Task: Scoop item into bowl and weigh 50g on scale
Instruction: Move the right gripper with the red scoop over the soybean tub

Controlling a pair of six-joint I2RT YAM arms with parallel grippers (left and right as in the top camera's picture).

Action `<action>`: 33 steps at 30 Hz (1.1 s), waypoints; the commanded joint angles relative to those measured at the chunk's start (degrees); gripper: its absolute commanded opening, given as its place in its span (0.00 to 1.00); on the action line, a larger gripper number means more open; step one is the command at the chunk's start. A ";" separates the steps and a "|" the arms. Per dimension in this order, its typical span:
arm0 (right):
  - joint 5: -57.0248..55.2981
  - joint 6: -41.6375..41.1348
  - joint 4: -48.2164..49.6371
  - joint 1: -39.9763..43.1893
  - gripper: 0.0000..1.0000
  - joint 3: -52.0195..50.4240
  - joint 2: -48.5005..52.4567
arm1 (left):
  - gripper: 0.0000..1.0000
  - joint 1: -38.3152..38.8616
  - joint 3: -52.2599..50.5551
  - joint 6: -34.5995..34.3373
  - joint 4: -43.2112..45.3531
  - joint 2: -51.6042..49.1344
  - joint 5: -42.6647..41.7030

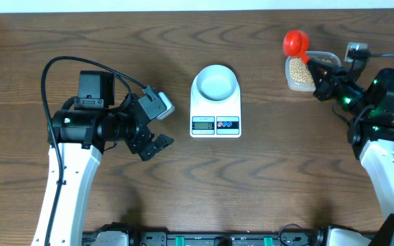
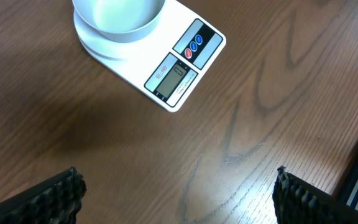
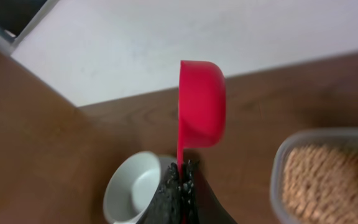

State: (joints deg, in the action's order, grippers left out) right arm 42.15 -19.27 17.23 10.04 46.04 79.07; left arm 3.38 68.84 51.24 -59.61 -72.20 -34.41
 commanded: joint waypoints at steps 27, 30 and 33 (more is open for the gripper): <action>-2.47 9.62 -16.68 -0.02 0.01 4.50 -1.68 | 0.99 -0.31 1.57 -0.07 1.86 0.35 -0.96; -4.44 14.32 -25.14 -0.02 0.01 7.19 -4.24 | 0.99 -0.31 1.57 -0.07 1.86 0.35 -0.96; -8.07 17.27 -32.48 -0.02 0.01 10.69 -6.12 | 0.99 -0.31 1.57 -0.07 1.86 0.35 -0.96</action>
State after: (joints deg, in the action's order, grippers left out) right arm 37.47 -7.77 -12.69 10.07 52.07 76.27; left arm 3.38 68.84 51.24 -57.65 -72.20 -34.41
